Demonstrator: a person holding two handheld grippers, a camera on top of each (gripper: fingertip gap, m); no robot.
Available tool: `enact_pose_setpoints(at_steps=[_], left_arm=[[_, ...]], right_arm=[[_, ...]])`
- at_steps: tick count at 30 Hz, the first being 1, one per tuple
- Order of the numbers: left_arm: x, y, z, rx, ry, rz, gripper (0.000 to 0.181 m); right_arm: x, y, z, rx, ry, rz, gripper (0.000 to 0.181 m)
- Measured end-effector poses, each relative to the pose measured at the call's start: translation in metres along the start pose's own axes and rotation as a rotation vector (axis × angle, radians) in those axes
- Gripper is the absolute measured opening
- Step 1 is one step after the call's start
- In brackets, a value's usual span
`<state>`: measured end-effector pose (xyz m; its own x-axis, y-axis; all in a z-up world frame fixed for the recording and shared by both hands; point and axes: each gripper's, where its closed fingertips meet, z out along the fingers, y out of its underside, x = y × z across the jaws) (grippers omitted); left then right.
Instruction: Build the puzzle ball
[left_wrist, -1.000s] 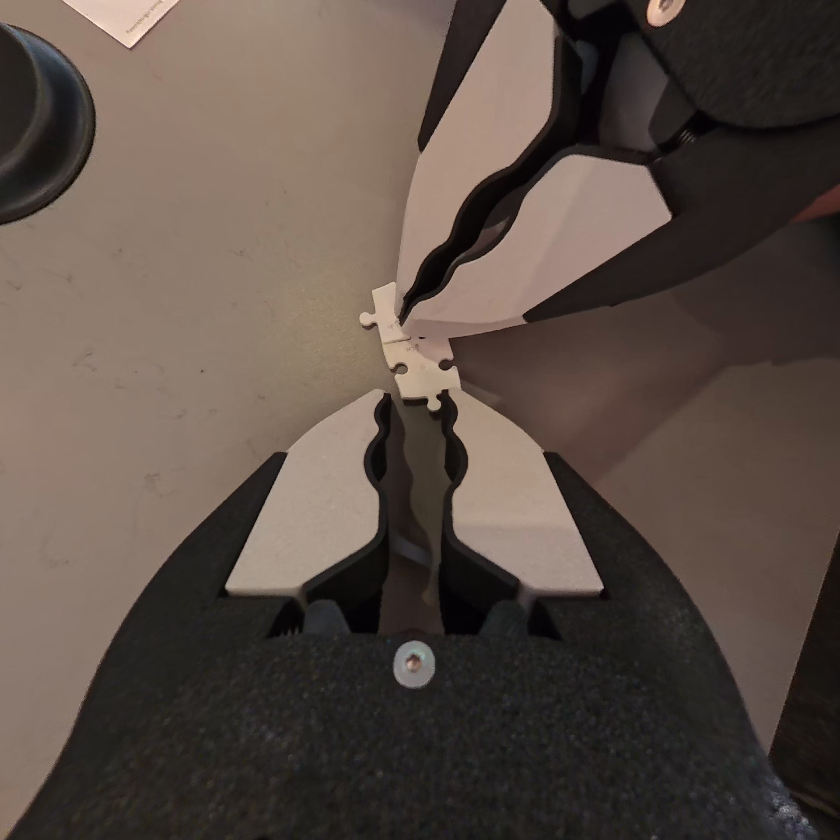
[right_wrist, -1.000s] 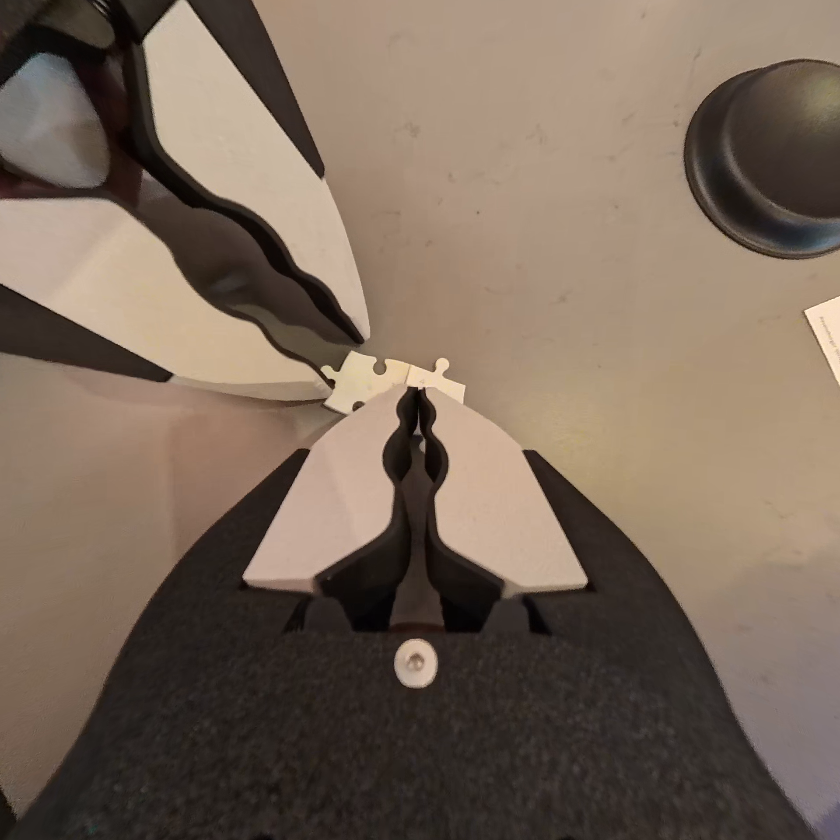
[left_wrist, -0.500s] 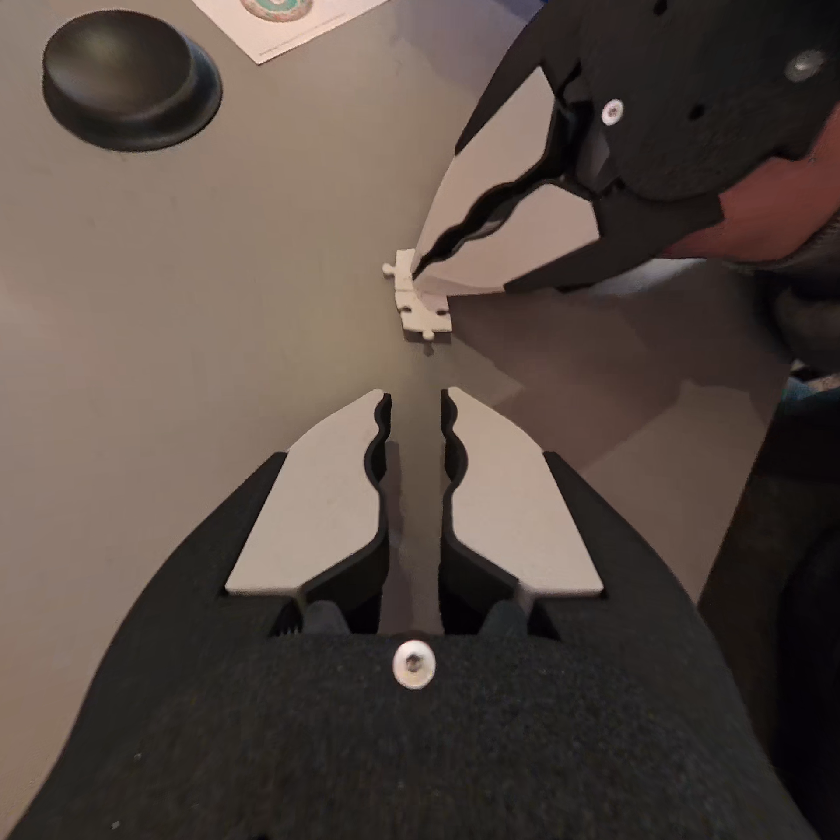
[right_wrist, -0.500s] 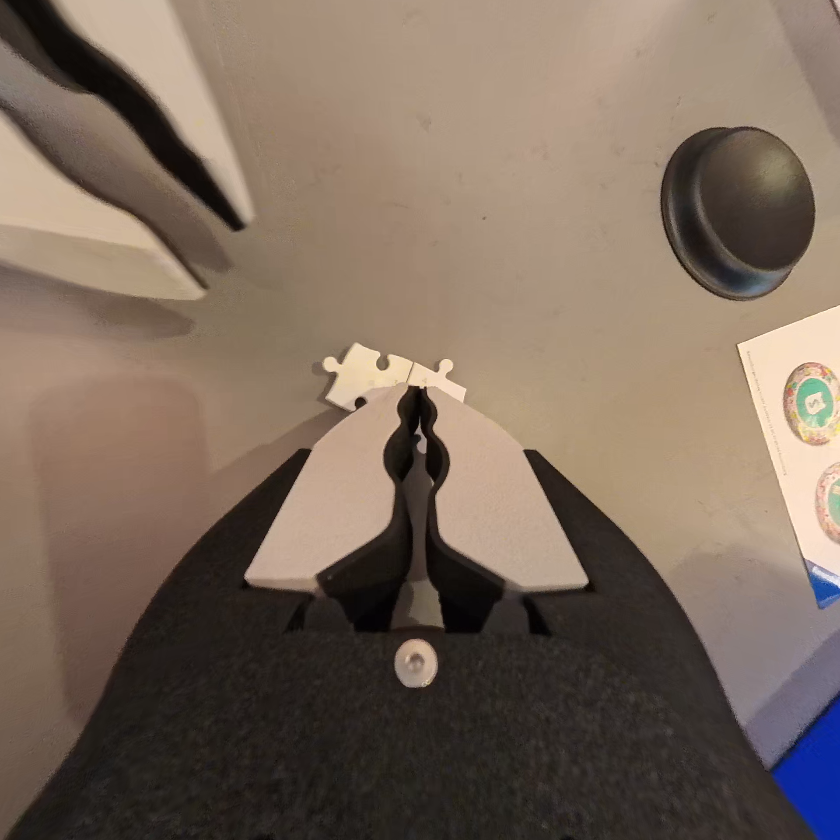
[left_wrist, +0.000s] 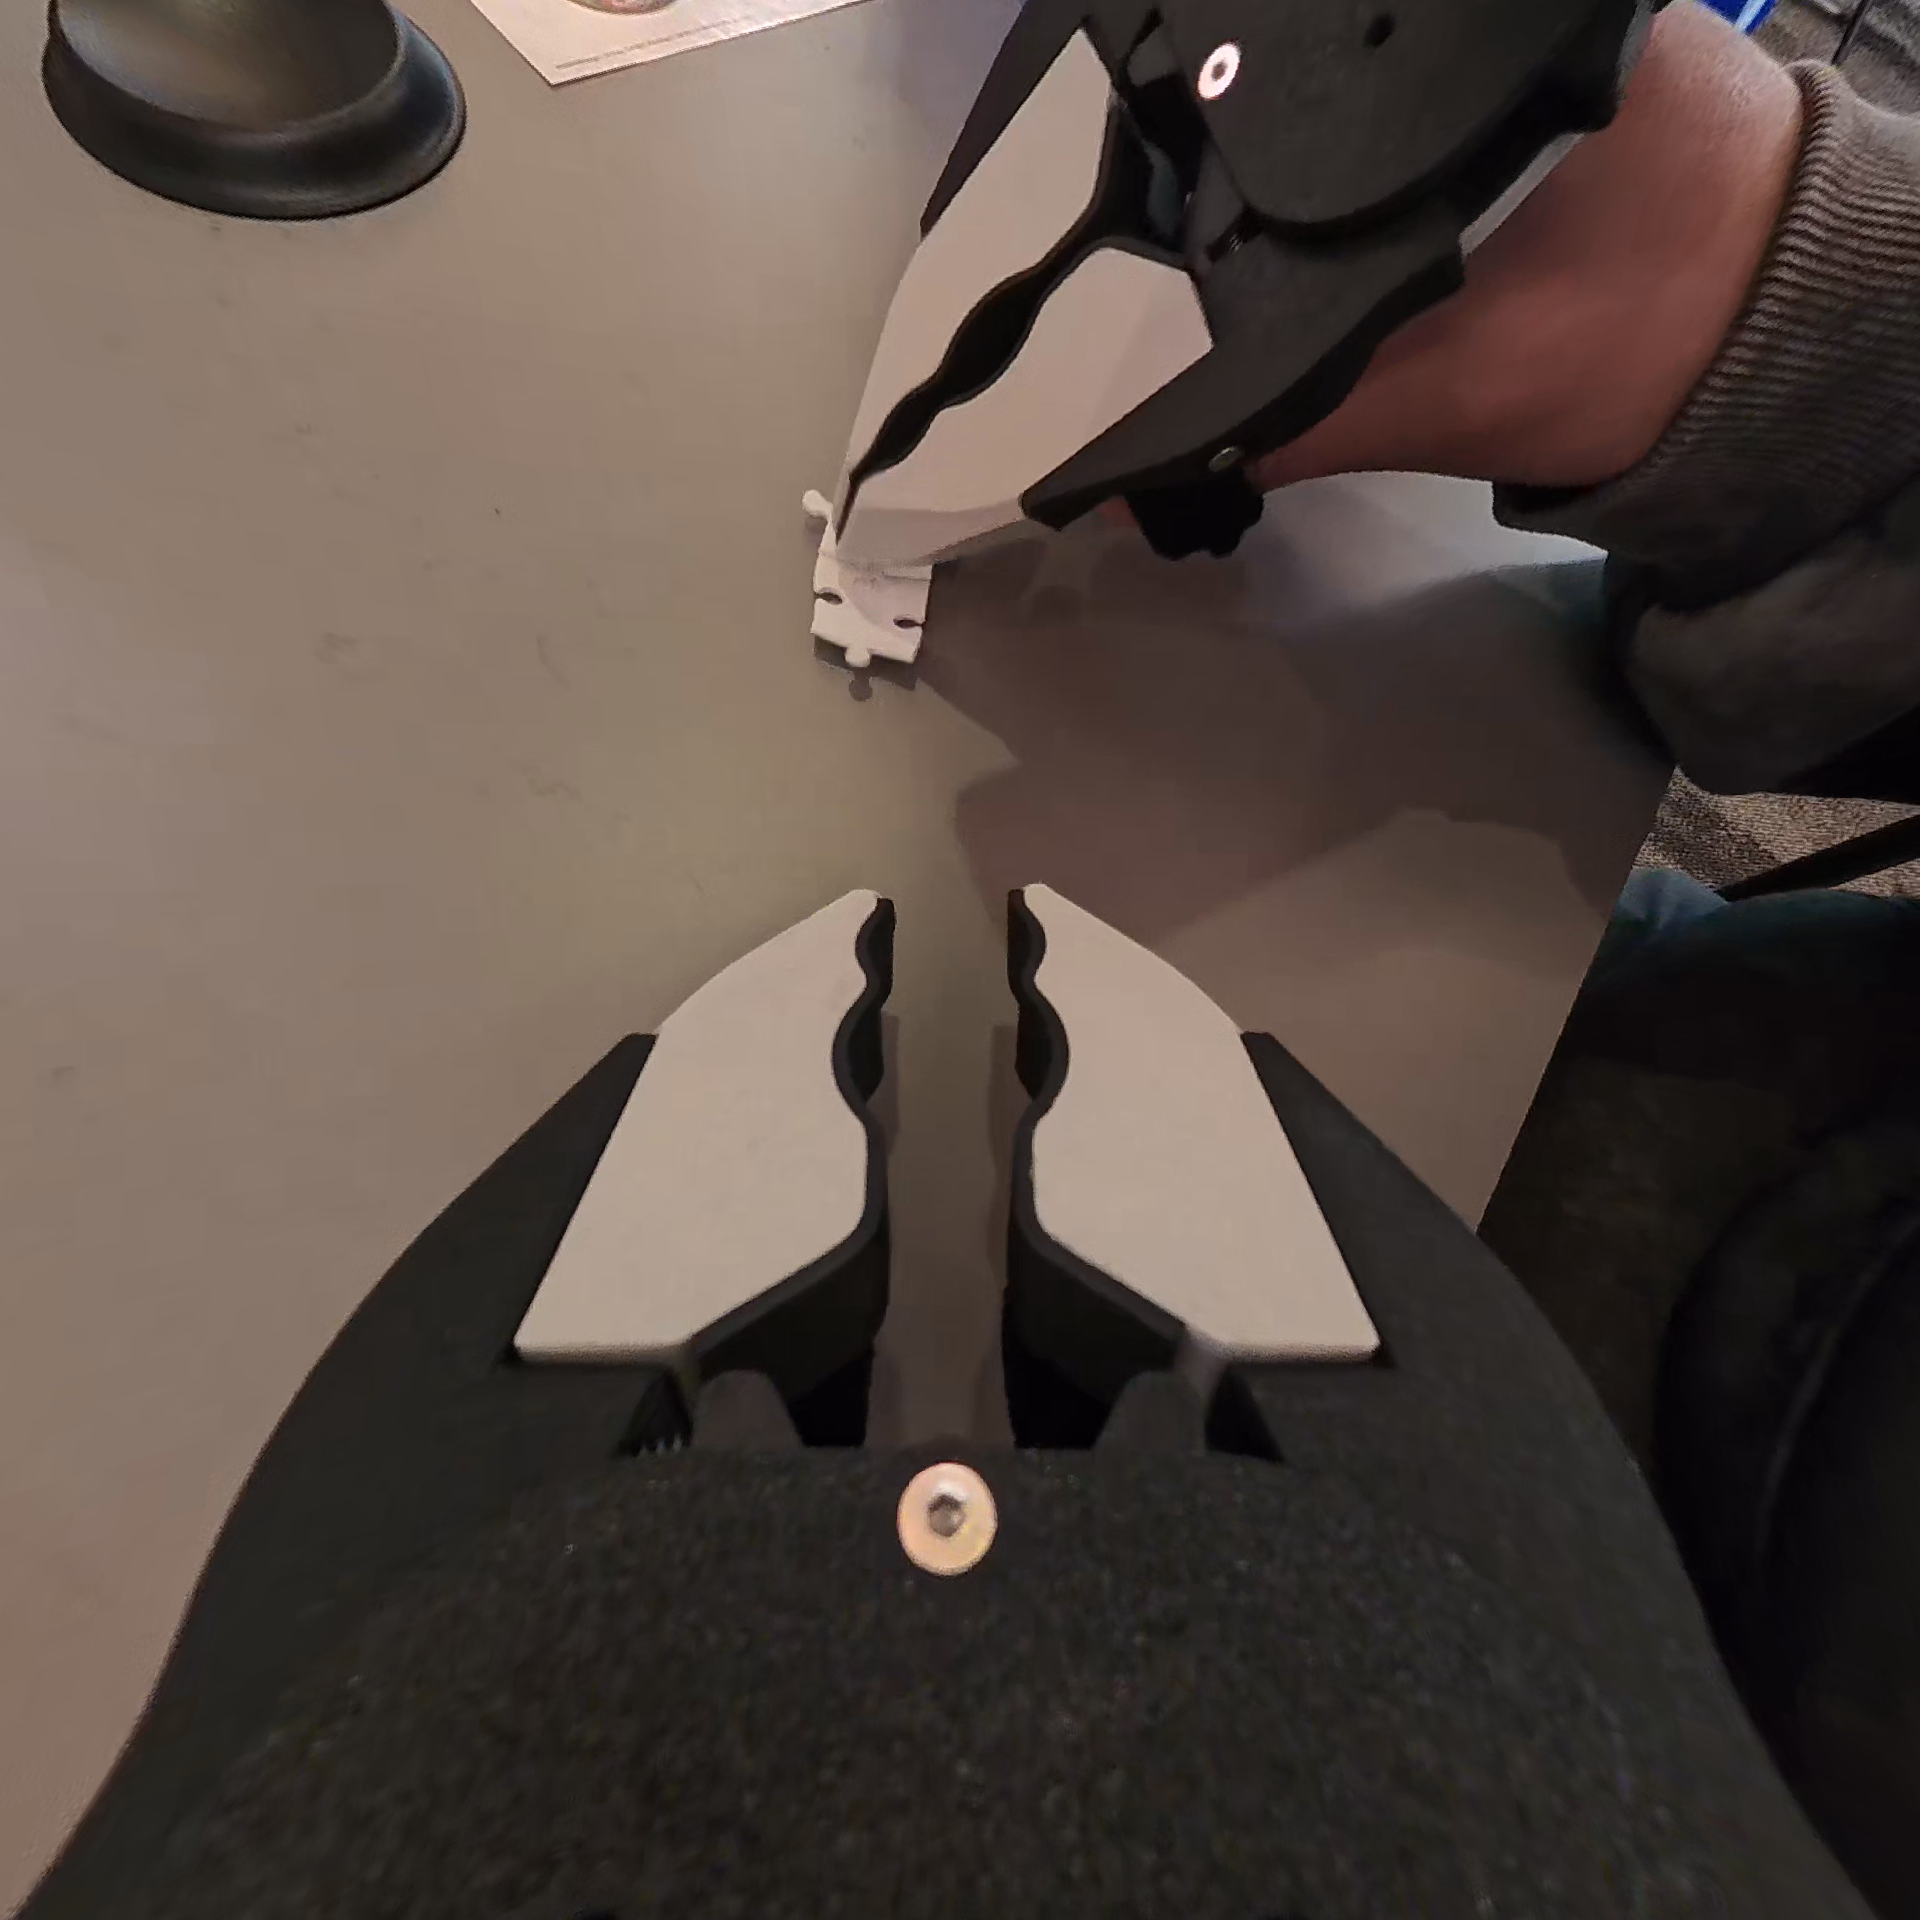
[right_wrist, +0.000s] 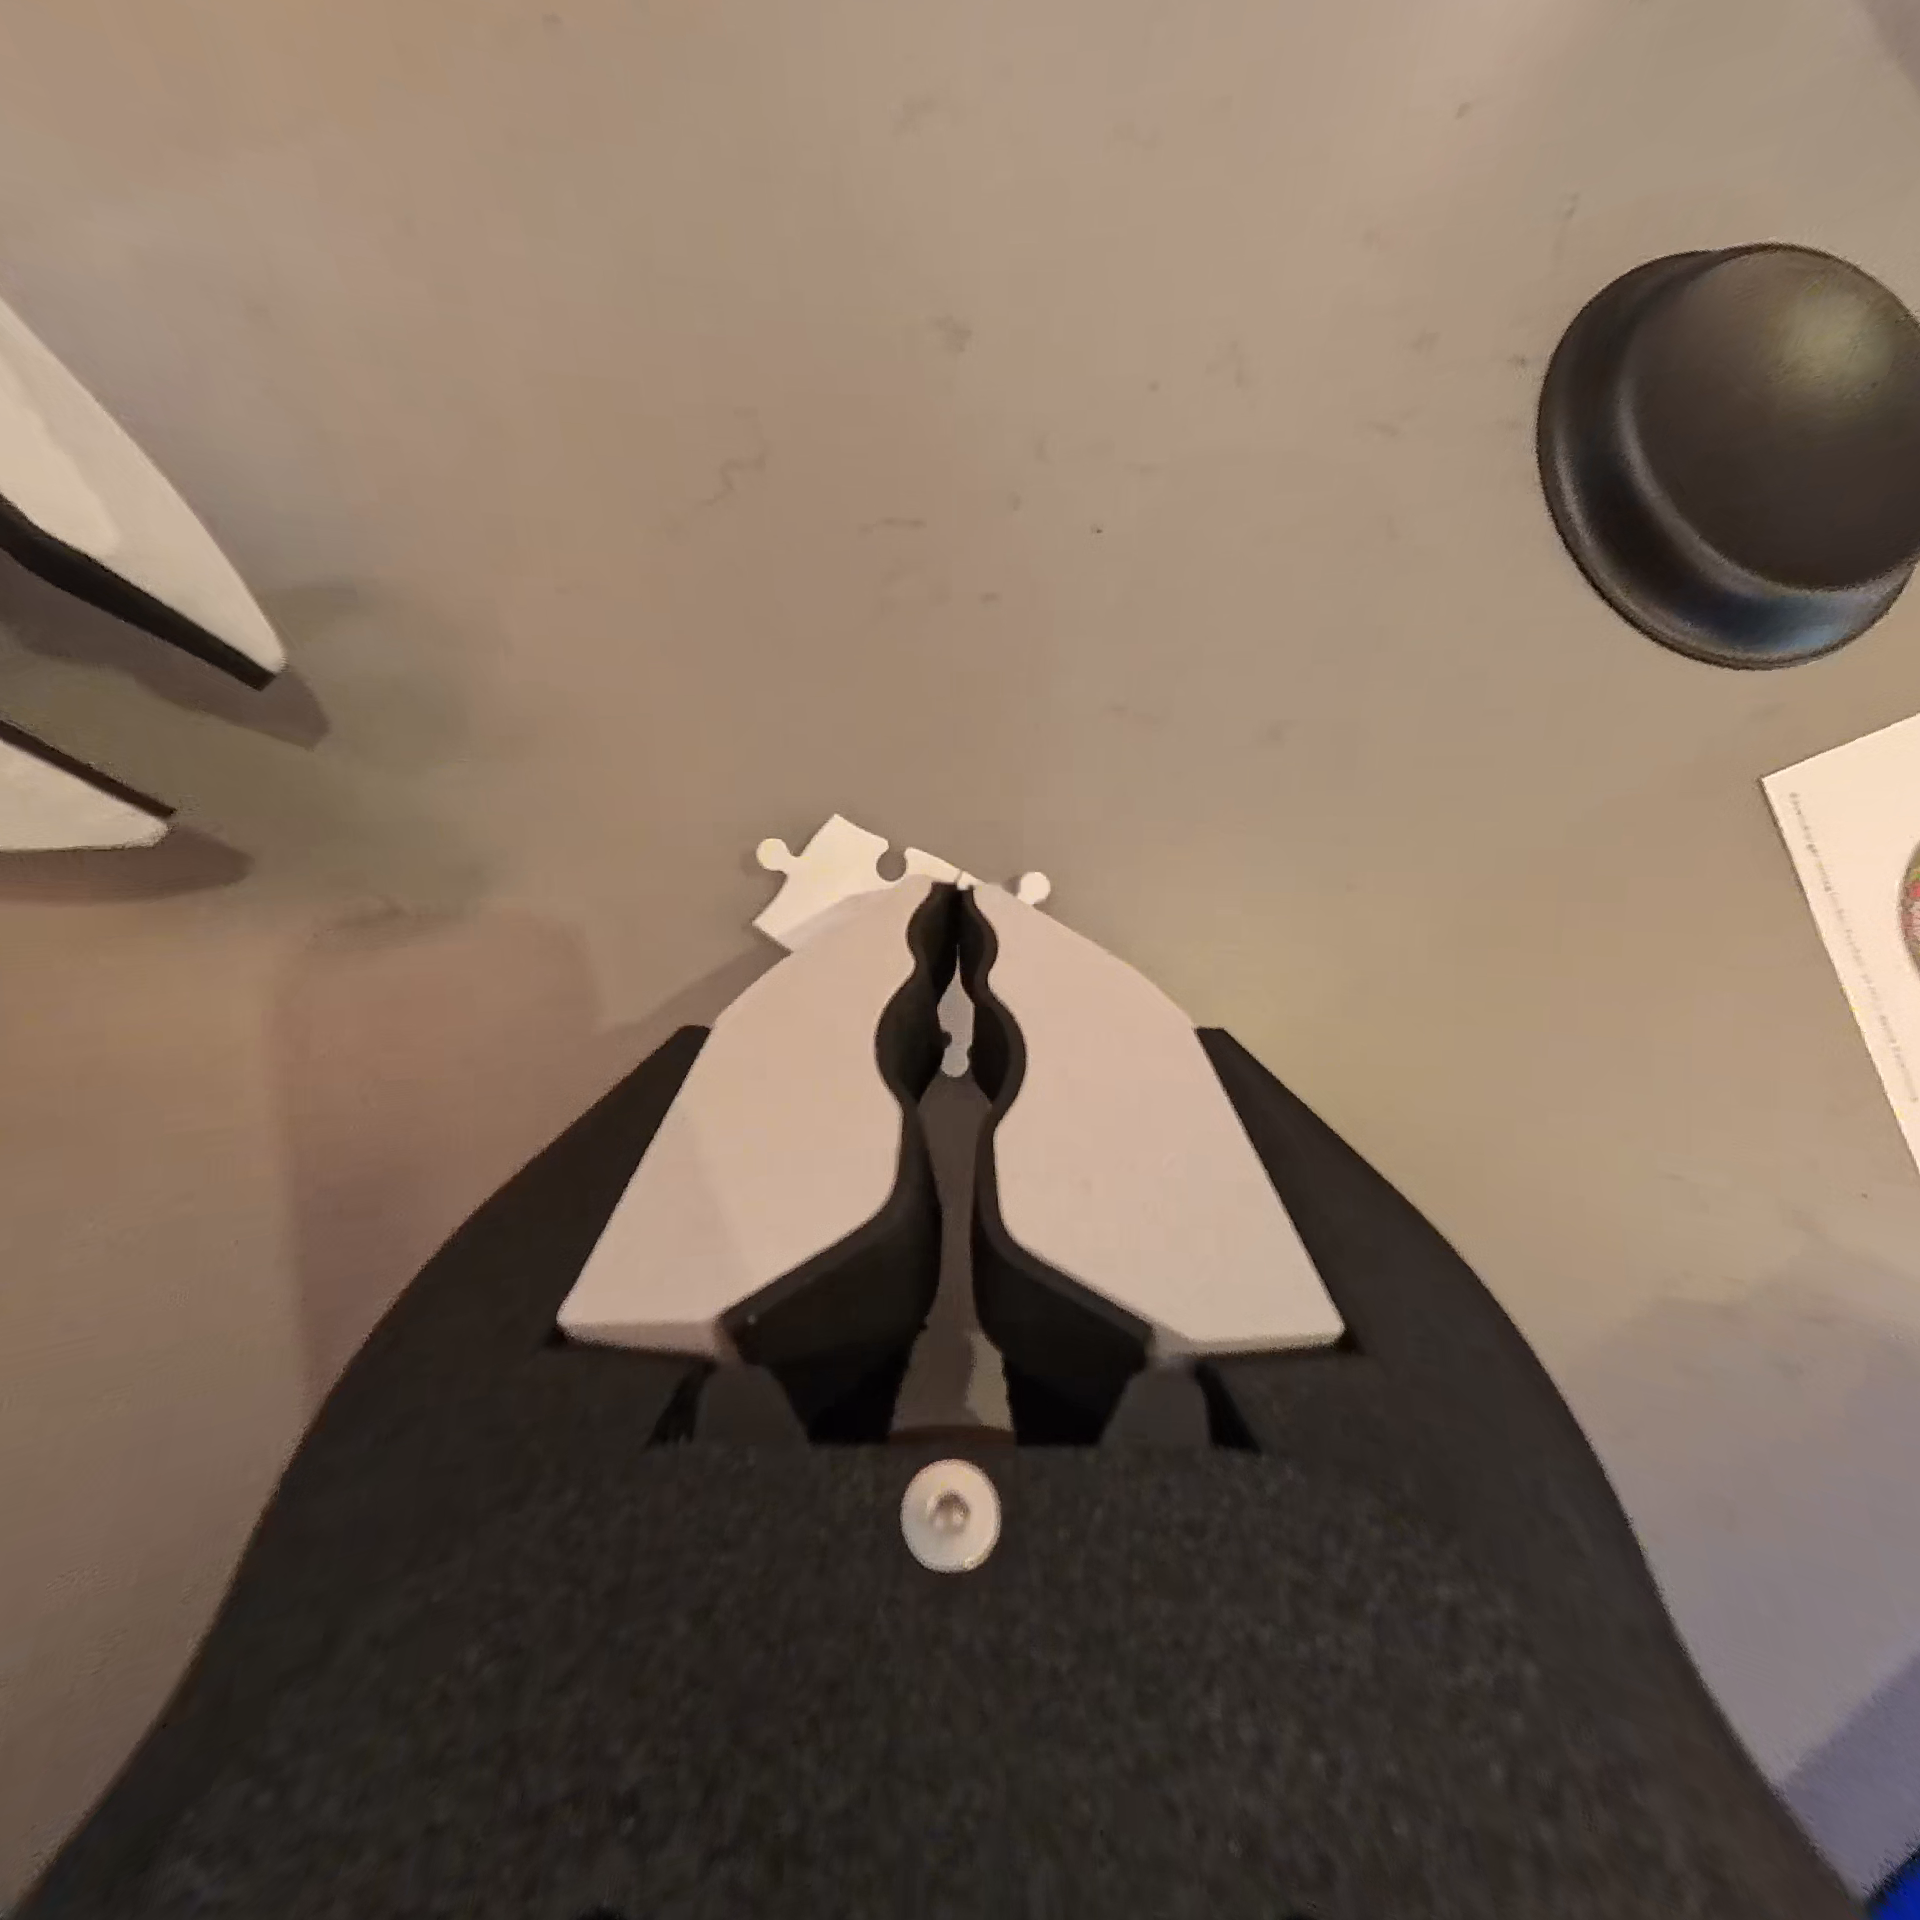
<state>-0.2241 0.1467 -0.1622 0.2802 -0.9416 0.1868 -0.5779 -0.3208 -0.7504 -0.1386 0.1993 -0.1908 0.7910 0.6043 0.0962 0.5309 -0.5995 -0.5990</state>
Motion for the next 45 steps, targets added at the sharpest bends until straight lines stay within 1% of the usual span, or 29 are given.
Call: enact_pose_setpoints(at_steps=[5, 8, 11, 14, 17, 24, 27, 29, 30, 32, 34, 38, 42, 45], left_arm=[[0.000, 0.001, -0.001, 0.002, 0.012, -0.009, 0.021], [-0.001, 0.001, -0.002, 0.005, 0.012, -0.009, 0.021], [-0.001, 0.001, -0.002, 0.006, 0.012, -0.012, 0.021], [-0.001, 0.001, -0.001, 0.003, 0.014, -0.012, 0.021], [0.000, 0.003, 0.001, -0.008, 0.016, -0.009, 0.021], [0.003, 0.005, 0.003, -0.021, 0.015, 0.003, 0.021], [0.003, 0.005, 0.003, -0.019, 0.016, 0.001, 0.021], [0.003, 0.004, 0.003, -0.018, 0.018, 0.000, 0.021], [0.003, 0.004, 0.003, -0.018, 0.017, 0.001, 0.021], [0.003, 0.005, 0.003, -0.018, 0.016, 0.003, 0.021], [0.003, 0.005, 0.003, -0.018, 0.015, 0.002, 0.021], [0.004, 0.006, 0.004, -0.023, 0.020, 0.002, 0.021], [0.005, 0.005, 0.003, -0.021, 0.020, 0.004, 0.021], [0.005, 0.005, 0.003, -0.022, 0.017, 0.008, 0.021]], right_arm=[[-0.002, 0.001, 0.004, -0.004, 0.008, -0.013, 0.000], [0.001, 0.001, 0.003, -0.005, -0.004, 0.017, 0.000], [0.007, -0.010, -0.012, 0.060, -0.014, 0.060, 0.000], [0.011, -0.004, -0.019, 0.033, 0.007, 0.049, 0.000], [0.003, 0.004, -0.013, 0.000, -0.006, 0.038, 0.000], [-0.005, 0.008, -0.002, -0.036, 0.002, -0.006, 0.000], [-0.005, 0.008, -0.002, -0.044, 0.023, -0.035, 0.000], [-0.005, 0.008, -0.002, -0.049, 0.013, -0.021, 0.000], [-0.004, 0.007, -0.003, -0.050, 0.014, -0.008, 0.000], [0.002, -0.002, -0.012, 0.006, 0.019, 0.027, 0.000], [0.010, -0.003, -0.017, 0.002, 0.027, 0.045, 0.000], [0.010, 0.003, -0.008, -0.047, 0.004, 0.032, 0.000], [0.006, 0.004, 0.001, -0.080, 0.012, -0.002, 0.000], [0.005, 0.004, 0.003, -0.084, 0.029, -0.019, 0.000]])
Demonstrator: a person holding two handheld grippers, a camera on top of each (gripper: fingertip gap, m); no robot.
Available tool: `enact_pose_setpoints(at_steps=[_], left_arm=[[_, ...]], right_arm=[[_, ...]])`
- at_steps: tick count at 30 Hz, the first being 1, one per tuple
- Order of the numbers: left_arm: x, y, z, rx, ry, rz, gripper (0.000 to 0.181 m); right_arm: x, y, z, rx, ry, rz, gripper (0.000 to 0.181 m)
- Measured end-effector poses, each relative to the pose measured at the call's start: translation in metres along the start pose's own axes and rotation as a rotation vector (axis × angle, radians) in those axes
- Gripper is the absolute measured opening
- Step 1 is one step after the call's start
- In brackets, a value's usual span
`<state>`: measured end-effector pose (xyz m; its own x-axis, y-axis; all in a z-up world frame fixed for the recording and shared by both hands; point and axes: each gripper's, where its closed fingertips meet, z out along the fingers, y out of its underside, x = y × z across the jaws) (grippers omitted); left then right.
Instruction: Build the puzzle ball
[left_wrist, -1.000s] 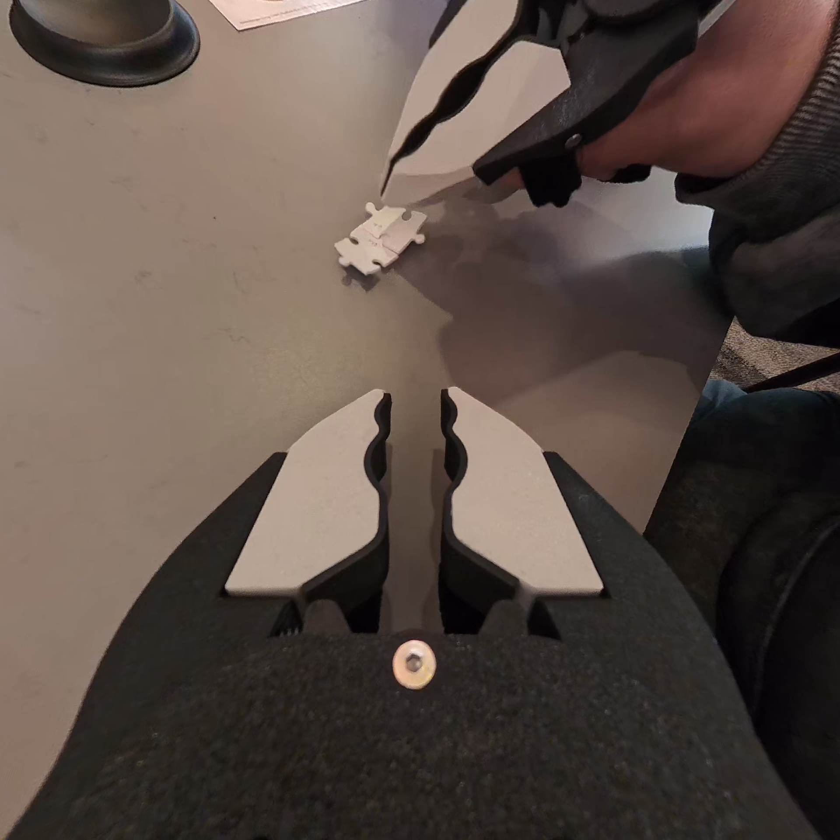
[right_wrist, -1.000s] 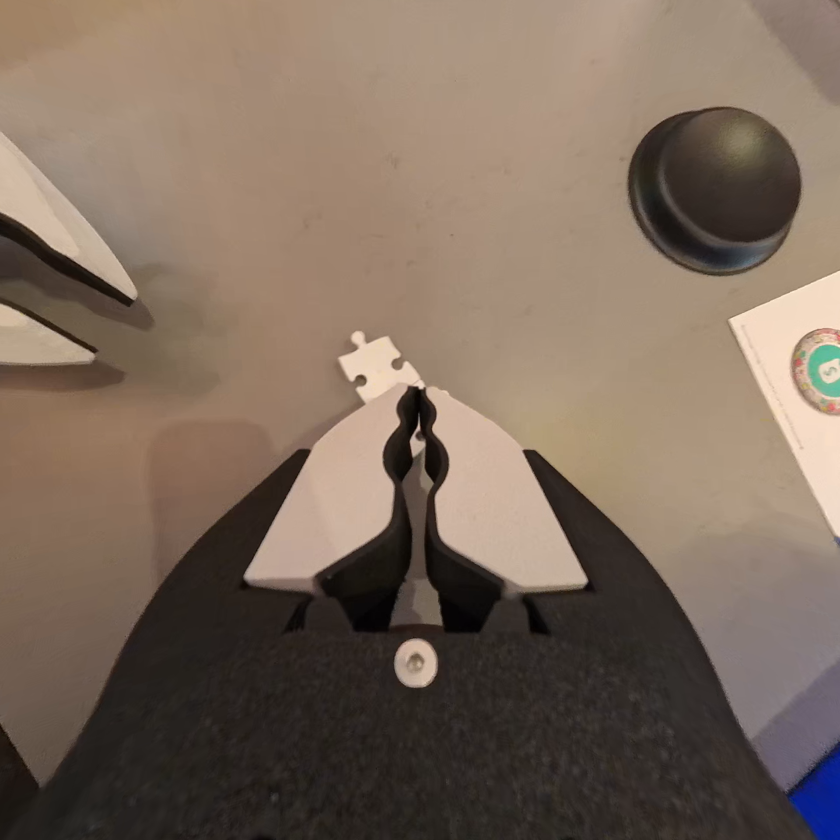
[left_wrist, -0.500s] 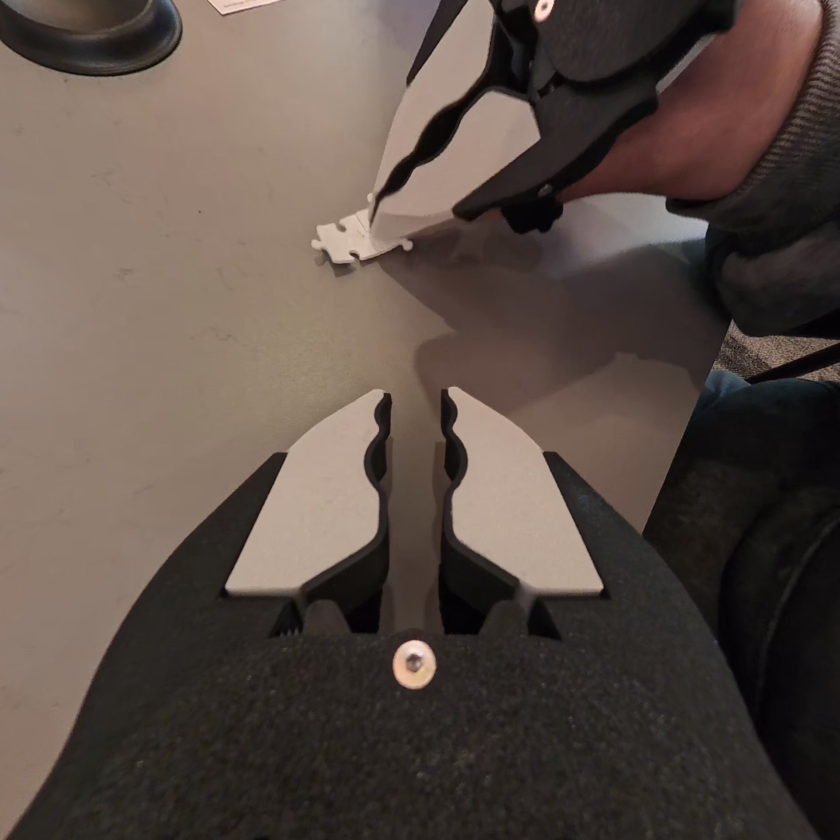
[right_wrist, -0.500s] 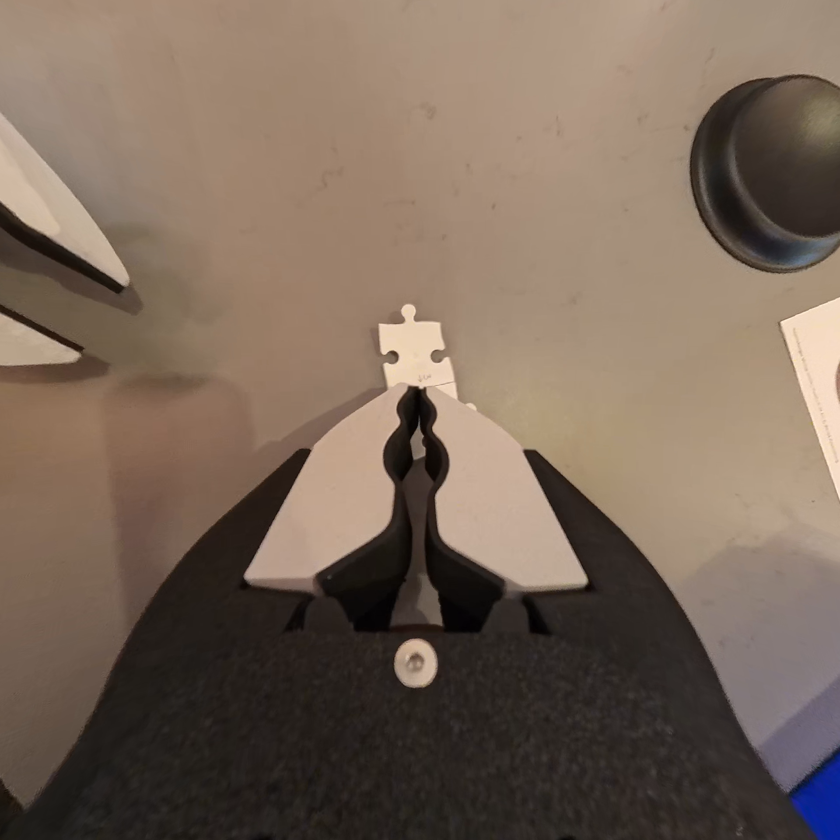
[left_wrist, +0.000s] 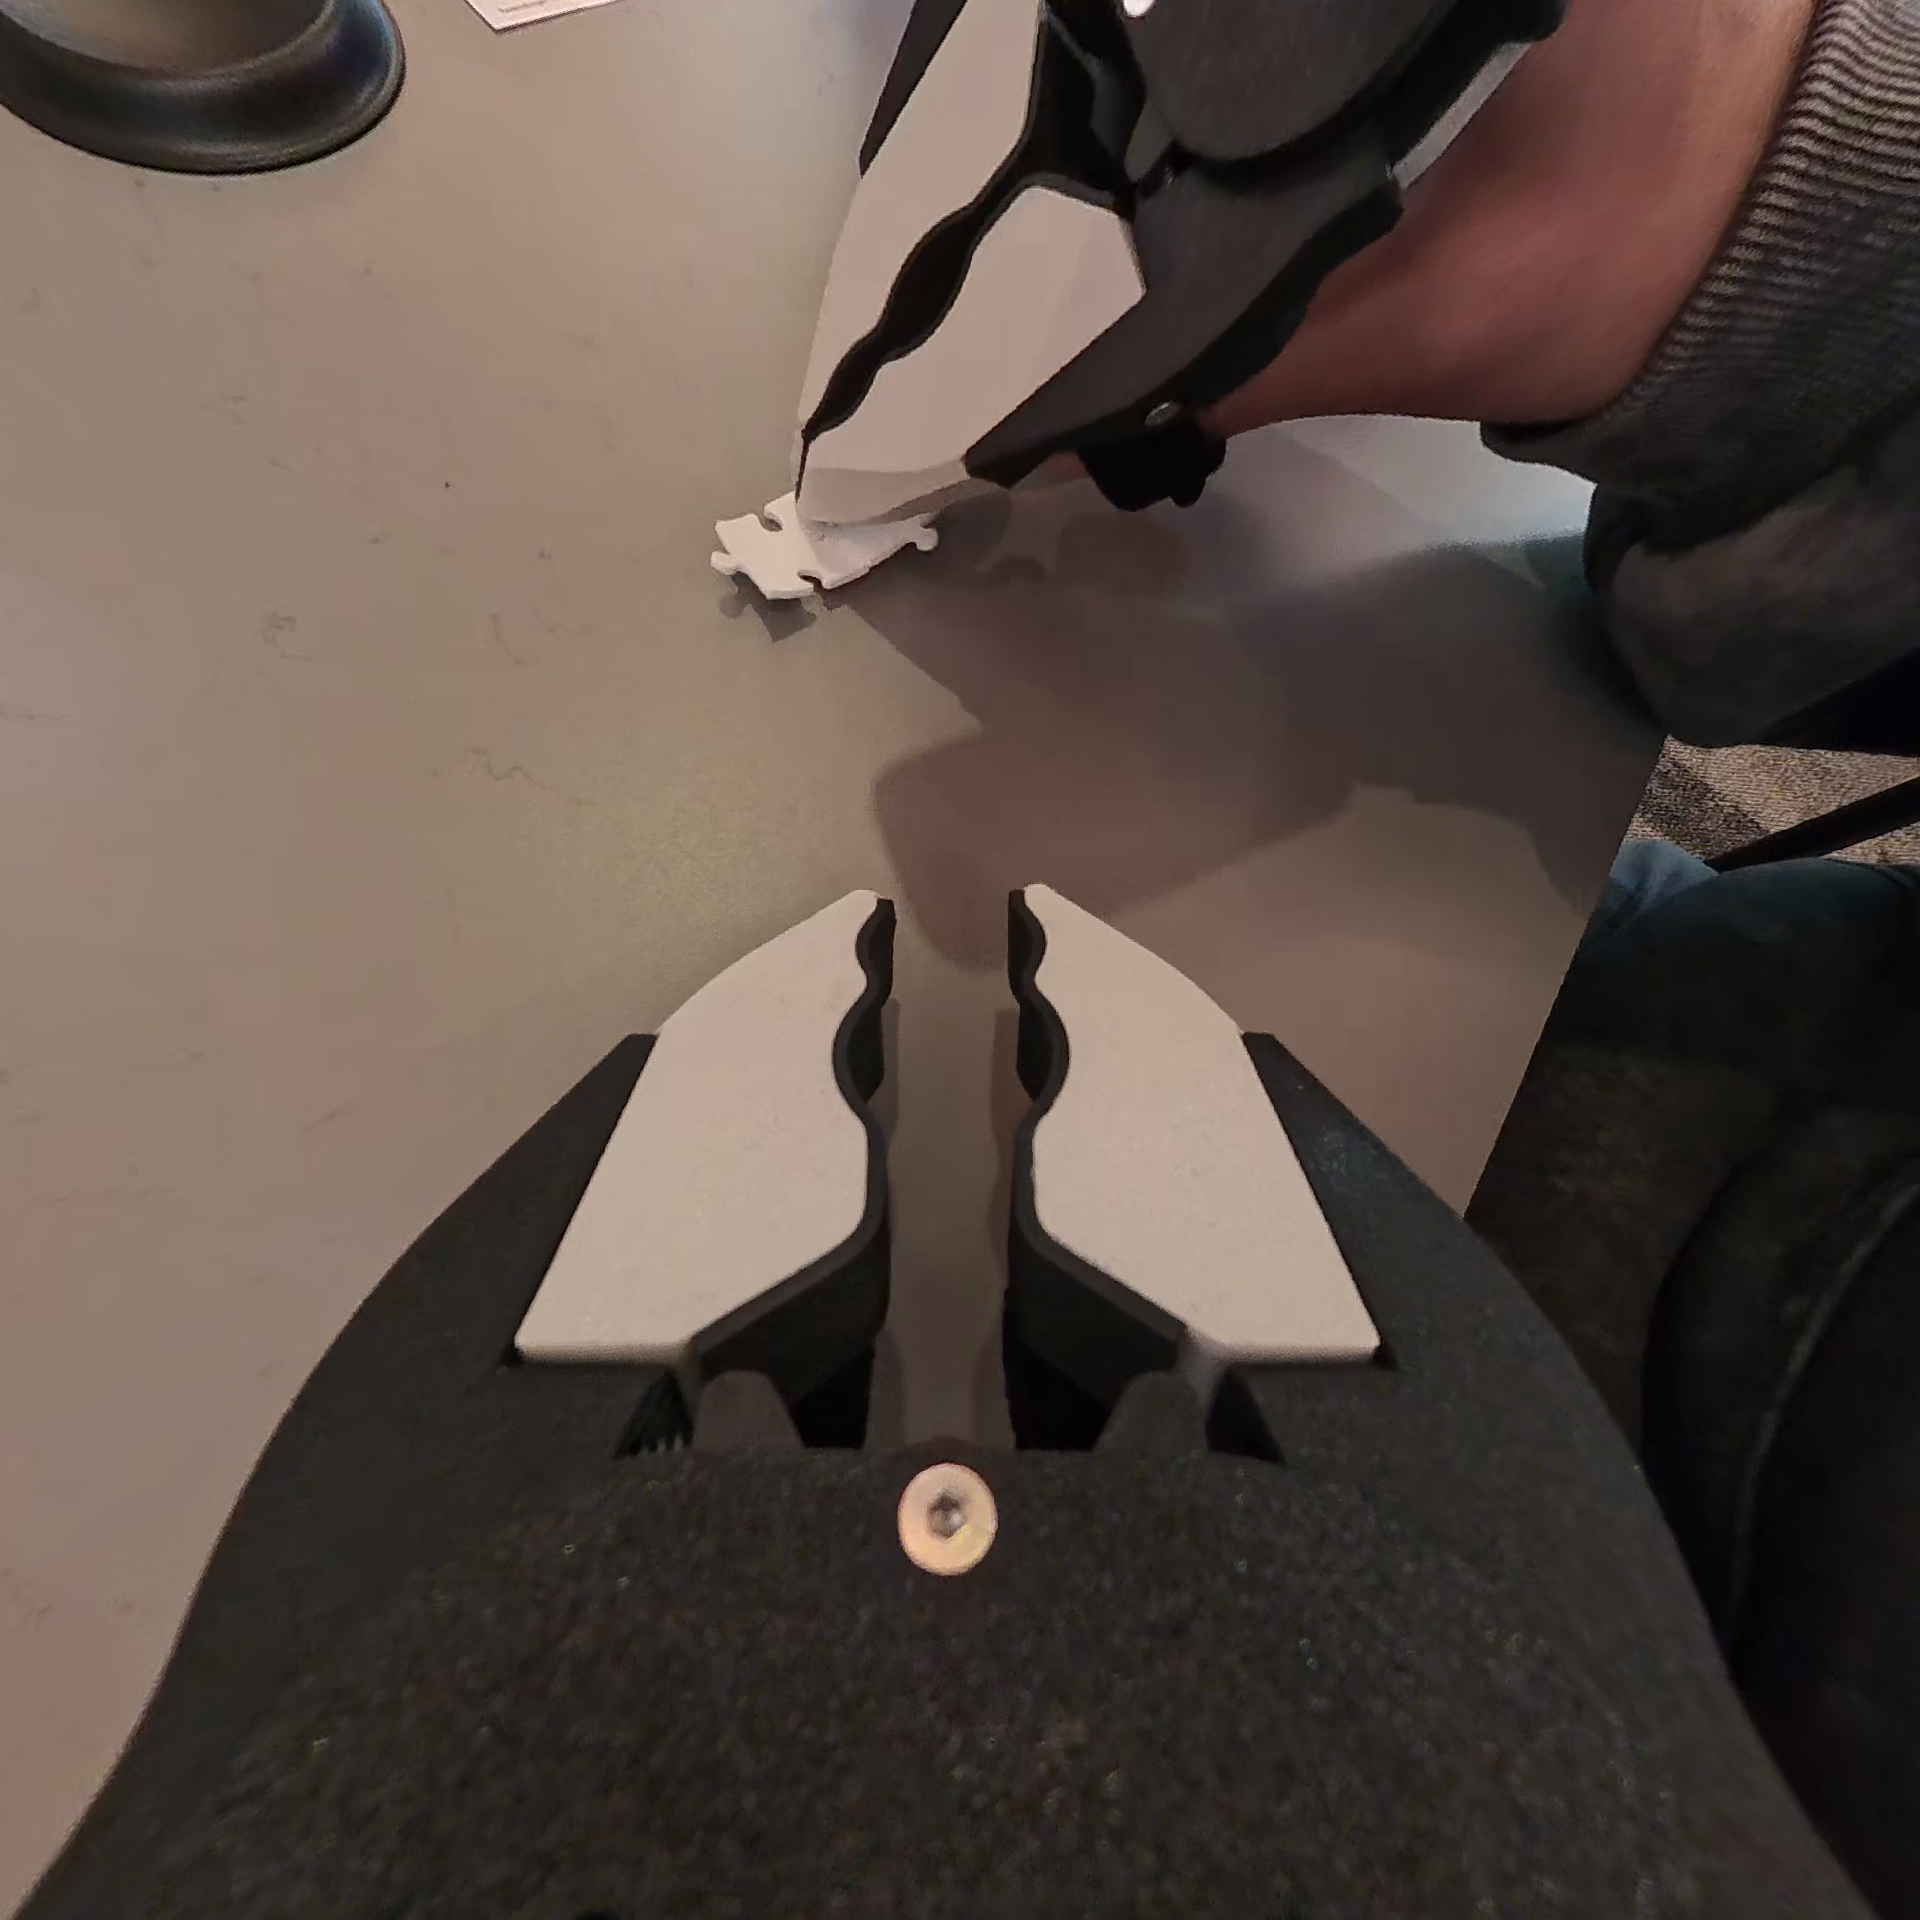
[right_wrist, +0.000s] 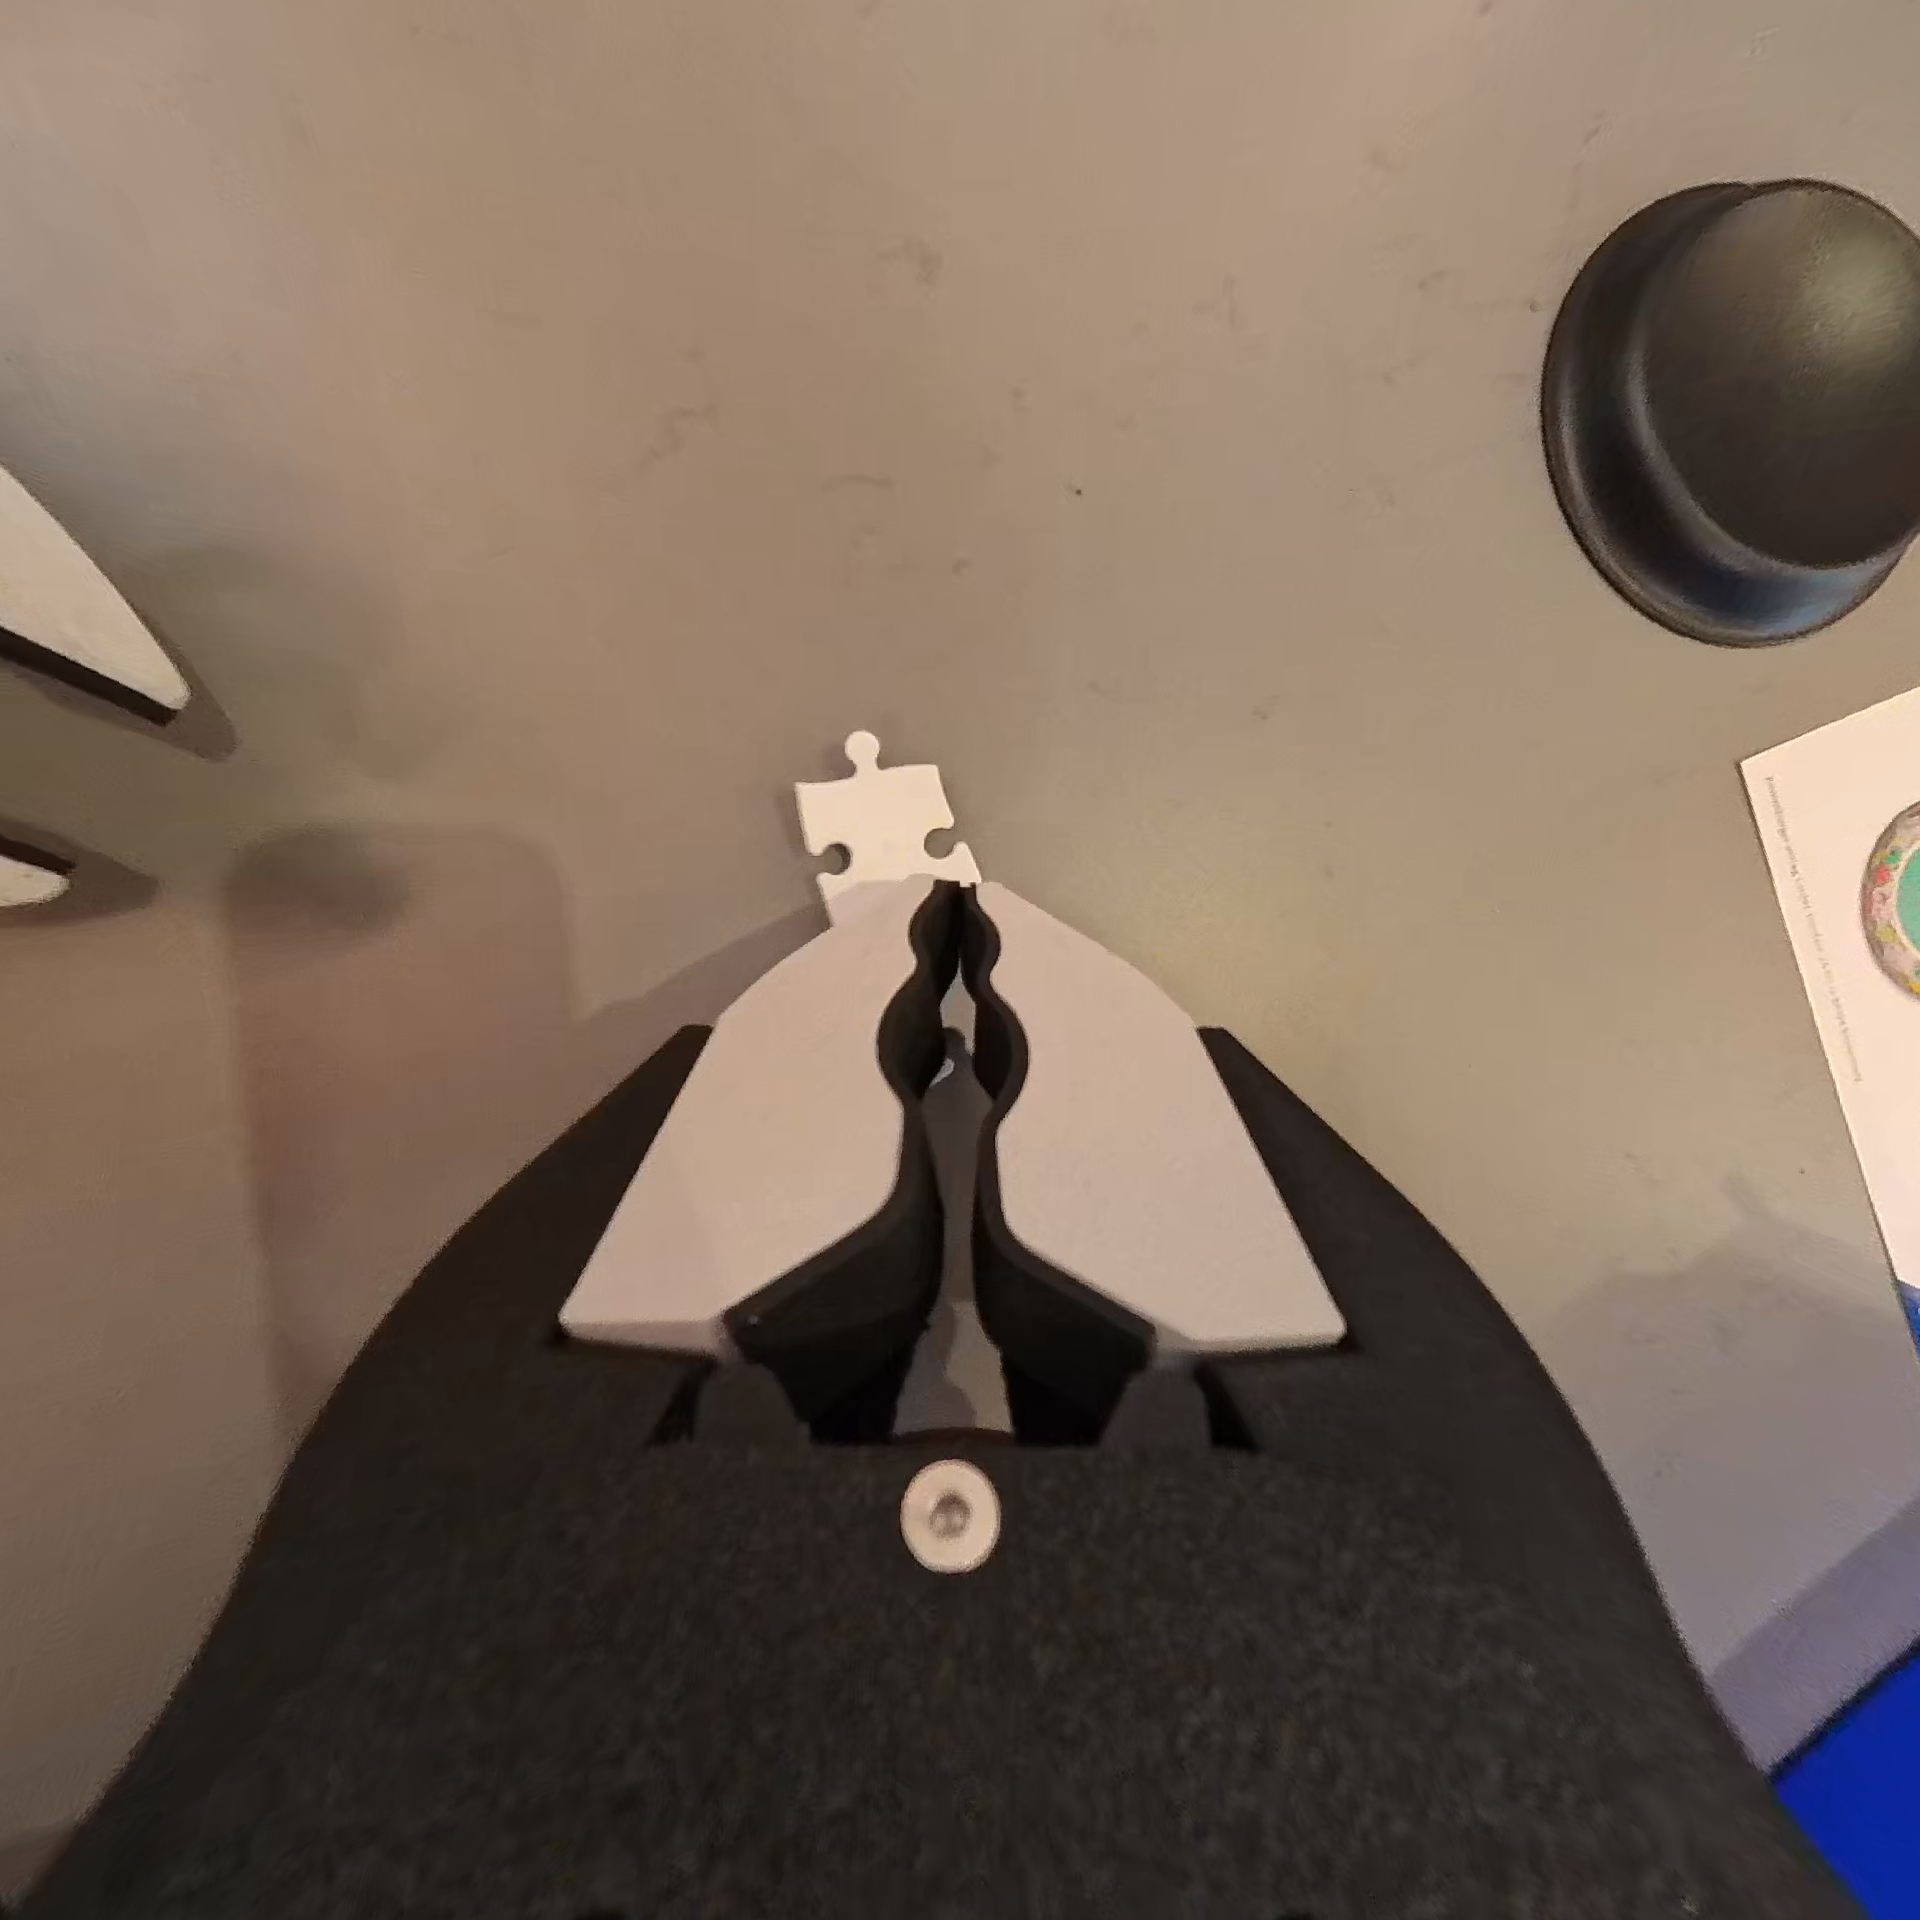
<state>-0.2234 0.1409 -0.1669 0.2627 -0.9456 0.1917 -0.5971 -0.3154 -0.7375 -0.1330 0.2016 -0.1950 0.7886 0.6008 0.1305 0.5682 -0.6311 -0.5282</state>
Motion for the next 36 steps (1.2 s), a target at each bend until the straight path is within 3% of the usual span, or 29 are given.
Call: enact_pose_setpoints(at_steps=[5, 9, 13, 20, 31, 35, 36], left_arm=[[0.001, -0.001, 0.000, 0.002, 0.004, 0.002, 0.021], [0.001, -0.001, 0.000, 0.003, 0.002, 0.002, 0.021], [0.000, -0.001, 0.000, 0.005, 0.001, 0.002, 0.021], [0.004, -0.001, 0.002, 0.000, 0.006, 0.009, 0.021], [0.003, -0.003, -0.001, 0.012, 0.003, 0.009, 0.021], [0.003, -0.004, -0.003, 0.023, 0.000, 0.013, 0.022], [0.003, -0.006, -0.003, 0.030, 0.002, 0.012, 0.022]], right_arm=[[0.000, 0.000, -0.001, 0.005, -0.021, 0.026, 0.000], [0.009, -0.013, -0.024, 0.097, 0.001, 0.076, 0.000], [0.013, -0.005, -0.039, 0.119, 0.012, 0.107, 0.000], [-0.018, 0.008, -0.019, 0.073, -0.039, 0.025, 0.000], [-0.019, 0.005, -0.007, 0.037, -0.047, 0.033, 0.000], [0.014, -0.008, -0.029, 0.190, 0.024, 0.135, 0.002], [0.040, -0.008, -0.036, 0.235, 0.105, 0.190, 0.015]])
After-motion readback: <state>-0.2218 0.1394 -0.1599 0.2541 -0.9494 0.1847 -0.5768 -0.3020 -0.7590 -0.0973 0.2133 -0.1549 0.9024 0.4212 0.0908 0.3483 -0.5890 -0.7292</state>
